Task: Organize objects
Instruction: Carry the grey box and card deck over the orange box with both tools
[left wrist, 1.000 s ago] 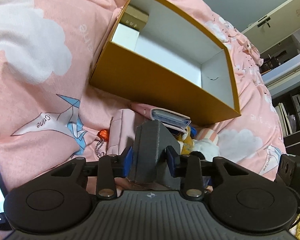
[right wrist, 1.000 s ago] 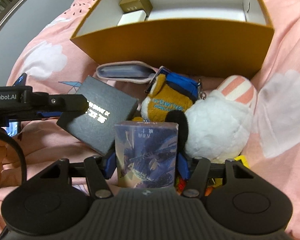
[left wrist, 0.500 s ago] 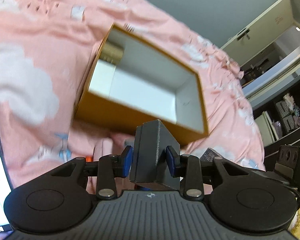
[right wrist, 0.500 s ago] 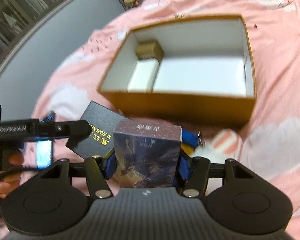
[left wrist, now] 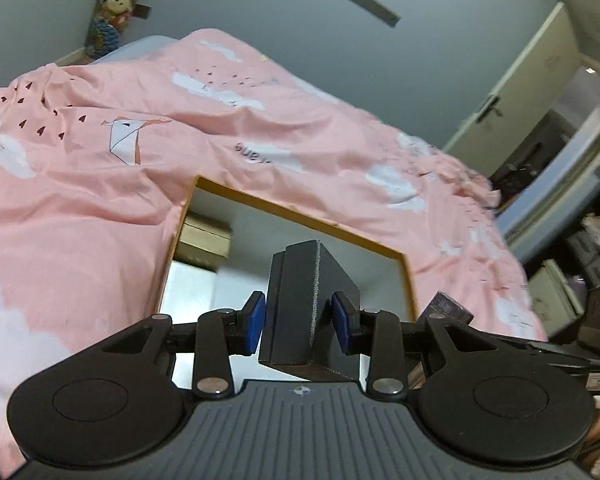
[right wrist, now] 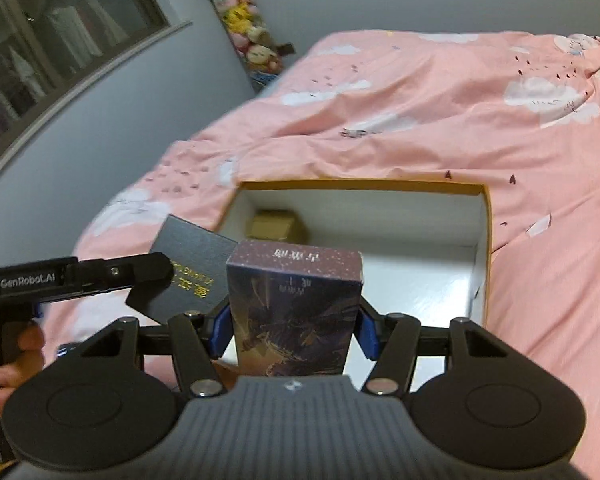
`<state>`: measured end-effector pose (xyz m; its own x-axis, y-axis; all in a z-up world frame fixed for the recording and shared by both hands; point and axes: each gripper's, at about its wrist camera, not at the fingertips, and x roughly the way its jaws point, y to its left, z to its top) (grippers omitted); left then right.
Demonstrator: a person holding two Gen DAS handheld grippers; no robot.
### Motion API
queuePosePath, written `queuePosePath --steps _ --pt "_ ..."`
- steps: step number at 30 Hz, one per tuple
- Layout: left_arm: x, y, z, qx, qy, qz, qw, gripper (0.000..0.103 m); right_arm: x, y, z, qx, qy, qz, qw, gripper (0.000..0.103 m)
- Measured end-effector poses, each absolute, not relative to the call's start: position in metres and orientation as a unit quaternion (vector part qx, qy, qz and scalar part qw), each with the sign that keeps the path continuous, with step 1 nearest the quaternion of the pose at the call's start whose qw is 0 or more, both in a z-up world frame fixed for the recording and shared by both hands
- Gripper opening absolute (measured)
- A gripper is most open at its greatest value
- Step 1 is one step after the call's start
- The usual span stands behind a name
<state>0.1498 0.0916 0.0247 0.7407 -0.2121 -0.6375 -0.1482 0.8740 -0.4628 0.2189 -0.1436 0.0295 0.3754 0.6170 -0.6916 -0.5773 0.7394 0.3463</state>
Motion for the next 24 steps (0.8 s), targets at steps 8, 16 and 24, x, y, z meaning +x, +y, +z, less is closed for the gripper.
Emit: queuePosePath --steps 8,16,24 --pt "0.215 0.077 -0.04 -0.22 0.402 0.015 0.889 0.041 0.291 -0.118 -0.037 0.002 0.498 0.305 0.812 0.062" --pt "0.243 0.08 -0.058 -0.218 0.392 0.029 0.893 0.04 0.318 -0.1 -0.072 -0.009 0.532 0.292 0.795 0.062" --pt "0.266 0.082 -0.07 -0.216 0.404 0.031 0.888 0.041 0.335 -0.085 -0.082 -0.018 0.549 0.278 0.788 0.062"
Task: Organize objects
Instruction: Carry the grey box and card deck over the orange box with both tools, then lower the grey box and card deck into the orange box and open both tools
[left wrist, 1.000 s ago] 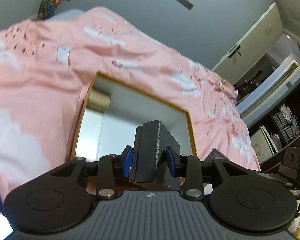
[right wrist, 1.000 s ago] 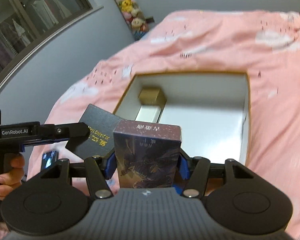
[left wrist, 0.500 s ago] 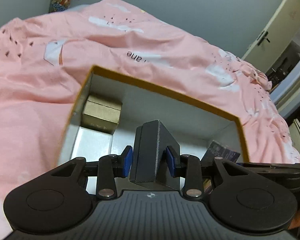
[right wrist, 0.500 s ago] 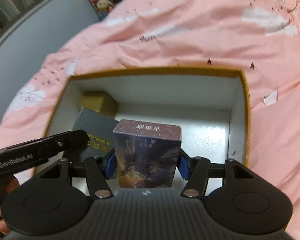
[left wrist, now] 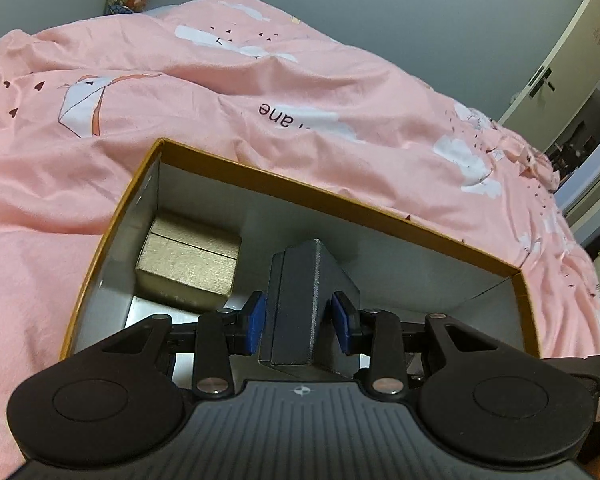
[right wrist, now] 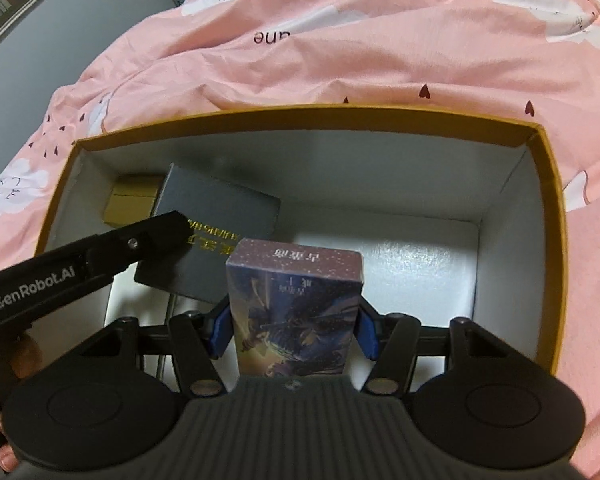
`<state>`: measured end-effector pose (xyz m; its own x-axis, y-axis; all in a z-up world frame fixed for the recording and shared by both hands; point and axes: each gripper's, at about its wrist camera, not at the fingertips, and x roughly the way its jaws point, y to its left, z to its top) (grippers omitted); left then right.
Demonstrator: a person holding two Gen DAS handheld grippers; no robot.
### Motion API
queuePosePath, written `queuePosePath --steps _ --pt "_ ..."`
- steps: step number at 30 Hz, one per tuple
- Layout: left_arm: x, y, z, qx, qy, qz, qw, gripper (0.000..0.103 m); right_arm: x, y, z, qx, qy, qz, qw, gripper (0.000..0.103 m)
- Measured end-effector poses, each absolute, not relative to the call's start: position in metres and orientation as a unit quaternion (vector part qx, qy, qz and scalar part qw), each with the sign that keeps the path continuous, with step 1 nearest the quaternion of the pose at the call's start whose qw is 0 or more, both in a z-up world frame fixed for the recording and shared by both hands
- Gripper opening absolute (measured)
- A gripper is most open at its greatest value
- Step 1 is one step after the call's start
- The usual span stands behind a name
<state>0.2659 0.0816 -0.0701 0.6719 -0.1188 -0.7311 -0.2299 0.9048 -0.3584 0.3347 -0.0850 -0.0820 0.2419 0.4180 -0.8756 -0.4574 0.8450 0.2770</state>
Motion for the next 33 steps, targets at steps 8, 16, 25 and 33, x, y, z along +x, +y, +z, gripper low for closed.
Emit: queuePosePath --steps 8,16,25,33 --pt "0.274 0.07 -0.074 -0.143 0.413 0.051 0.898 0.041 0.343 -0.08 -0.092 -0.004 0.562 0.27 0.782 0.062" --pt "0.278 0.064 -0.067 -0.092 0.407 0.041 0.908 0.044 0.345 -0.076 -0.097 0.003 0.565 0.271 0.779 0.062" --pt "0.257 0.067 -0.046 -0.089 0.439 -0.033 0.894 0.046 0.345 -0.078 -0.098 0.002 0.575 0.27 0.772 0.062" --pt "0.253 0.062 -0.066 -0.088 0.487 -0.06 0.867 0.038 0.355 -0.075 -0.098 0.016 0.567 0.246 0.786 0.062"
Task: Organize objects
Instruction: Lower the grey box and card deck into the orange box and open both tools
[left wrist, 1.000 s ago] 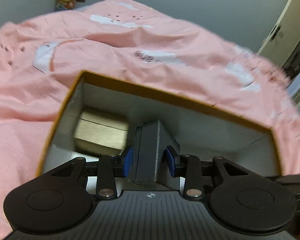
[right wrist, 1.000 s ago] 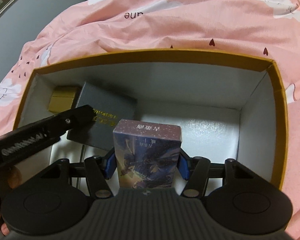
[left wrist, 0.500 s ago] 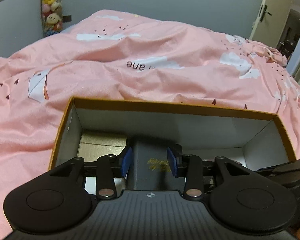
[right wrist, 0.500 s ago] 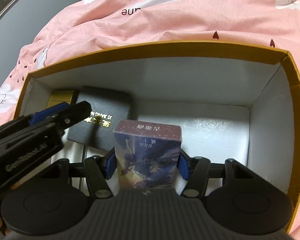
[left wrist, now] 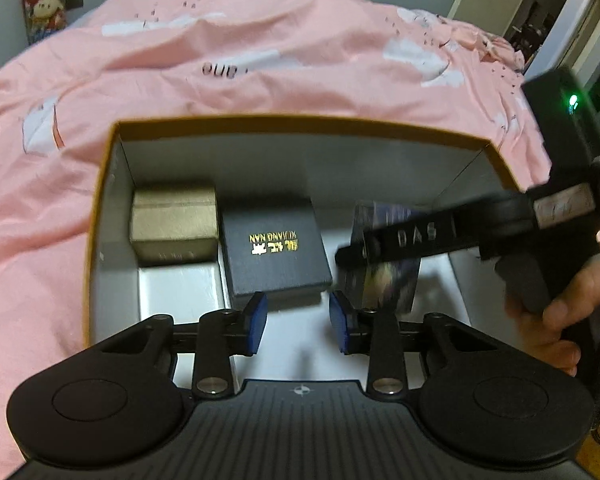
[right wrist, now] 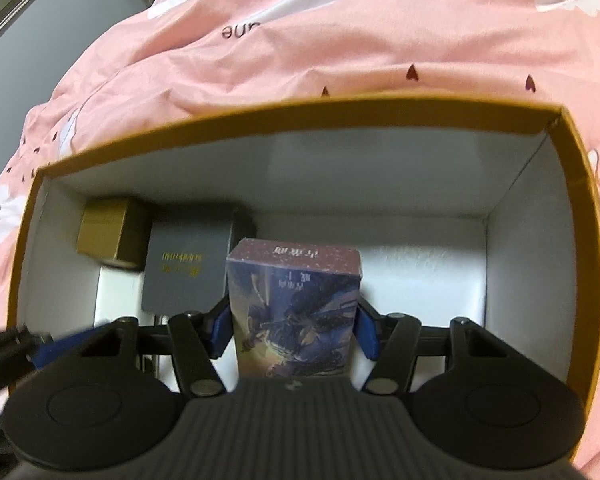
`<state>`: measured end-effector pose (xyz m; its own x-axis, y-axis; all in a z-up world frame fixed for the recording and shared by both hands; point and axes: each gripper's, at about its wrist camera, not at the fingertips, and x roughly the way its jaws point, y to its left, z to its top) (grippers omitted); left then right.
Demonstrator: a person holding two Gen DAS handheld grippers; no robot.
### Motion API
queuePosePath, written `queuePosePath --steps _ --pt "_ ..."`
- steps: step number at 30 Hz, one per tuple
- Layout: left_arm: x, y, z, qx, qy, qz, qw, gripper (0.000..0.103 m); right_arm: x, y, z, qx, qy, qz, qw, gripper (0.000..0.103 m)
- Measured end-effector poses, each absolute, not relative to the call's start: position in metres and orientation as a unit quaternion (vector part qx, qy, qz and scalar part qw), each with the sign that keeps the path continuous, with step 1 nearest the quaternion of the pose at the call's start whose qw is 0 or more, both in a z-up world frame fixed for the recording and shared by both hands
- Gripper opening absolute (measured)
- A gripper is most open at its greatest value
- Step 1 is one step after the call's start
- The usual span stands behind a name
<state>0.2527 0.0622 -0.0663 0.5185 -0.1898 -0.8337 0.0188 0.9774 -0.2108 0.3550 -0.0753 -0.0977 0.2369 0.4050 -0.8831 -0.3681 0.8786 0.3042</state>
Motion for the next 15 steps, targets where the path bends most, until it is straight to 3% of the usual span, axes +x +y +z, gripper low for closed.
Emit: queuePosePath --steps 10,15 --pt "0.273 0.071 -0.088 -0.138 0.518 -0.054 0.842 0.033 0.372 -0.073 -0.095 0.049 0.554 0.266 0.788 0.067" --pt "0.281 0.067 -0.091 -0.131 0.525 -0.049 0.84 0.032 0.365 -0.074 -0.087 0.002 0.552 0.303 0.777 0.067"
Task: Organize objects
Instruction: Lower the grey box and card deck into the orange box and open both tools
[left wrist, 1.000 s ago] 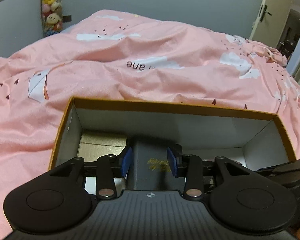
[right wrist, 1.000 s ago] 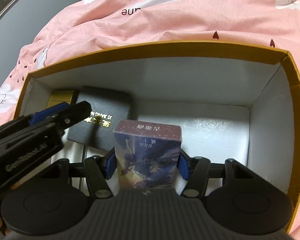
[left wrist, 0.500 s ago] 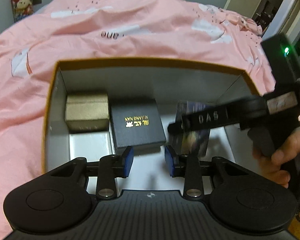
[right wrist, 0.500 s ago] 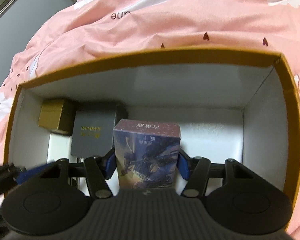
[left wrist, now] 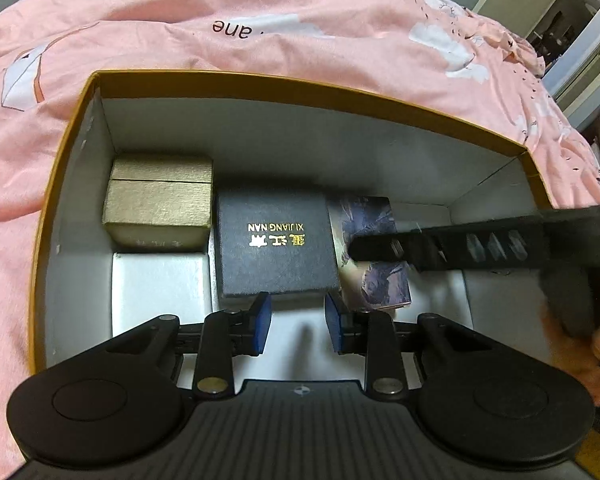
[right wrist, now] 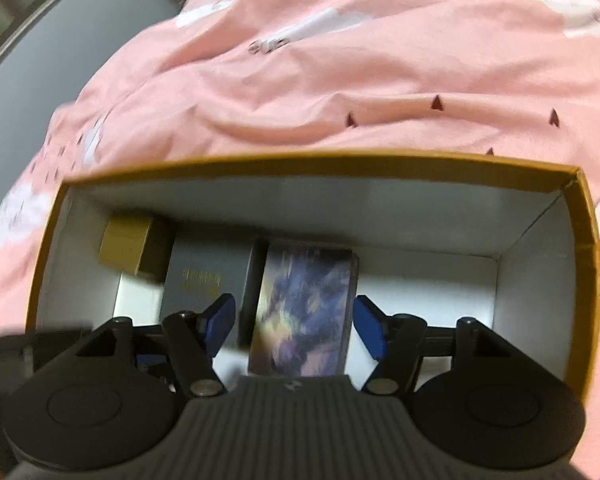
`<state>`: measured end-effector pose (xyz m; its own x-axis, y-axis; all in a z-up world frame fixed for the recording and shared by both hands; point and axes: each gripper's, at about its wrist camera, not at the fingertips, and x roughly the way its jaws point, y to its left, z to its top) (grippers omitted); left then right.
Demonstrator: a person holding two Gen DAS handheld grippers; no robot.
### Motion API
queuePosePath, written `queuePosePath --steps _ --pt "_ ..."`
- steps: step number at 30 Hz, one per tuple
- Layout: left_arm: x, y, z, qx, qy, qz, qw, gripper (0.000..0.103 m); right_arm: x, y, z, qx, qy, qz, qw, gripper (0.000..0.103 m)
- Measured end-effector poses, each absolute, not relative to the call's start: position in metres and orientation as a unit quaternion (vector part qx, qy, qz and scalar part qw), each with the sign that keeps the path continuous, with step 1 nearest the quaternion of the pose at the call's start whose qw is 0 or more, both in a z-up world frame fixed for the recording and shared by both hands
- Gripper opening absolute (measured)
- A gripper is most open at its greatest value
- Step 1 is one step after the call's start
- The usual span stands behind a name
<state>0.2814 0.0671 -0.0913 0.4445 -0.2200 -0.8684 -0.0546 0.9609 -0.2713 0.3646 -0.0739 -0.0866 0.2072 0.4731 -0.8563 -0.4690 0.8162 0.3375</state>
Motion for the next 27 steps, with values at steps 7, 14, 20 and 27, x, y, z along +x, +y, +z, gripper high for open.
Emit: queuePosePath --steps 7,14,20,27 --pt "0.284 0.069 -0.096 -0.14 0.531 -0.033 0.835 0.028 0.347 -0.083 -0.076 -0.084 0.539 0.342 0.765 0.066" --pt "0.289 0.084 -0.104 -0.193 0.537 -0.023 0.821 0.027 0.328 -0.073 -0.084 -0.172 0.533 0.373 0.74 0.066" --pt "0.292 0.087 -0.105 -0.207 0.54 -0.026 0.815 0.027 0.329 -0.06 -0.099 -0.209 0.537 0.372 0.728 0.057" --pt "0.29 0.086 -0.104 -0.201 0.54 -0.019 0.817 0.027 0.327 -0.047 -0.1 -0.259 0.508 0.385 0.726 0.043"
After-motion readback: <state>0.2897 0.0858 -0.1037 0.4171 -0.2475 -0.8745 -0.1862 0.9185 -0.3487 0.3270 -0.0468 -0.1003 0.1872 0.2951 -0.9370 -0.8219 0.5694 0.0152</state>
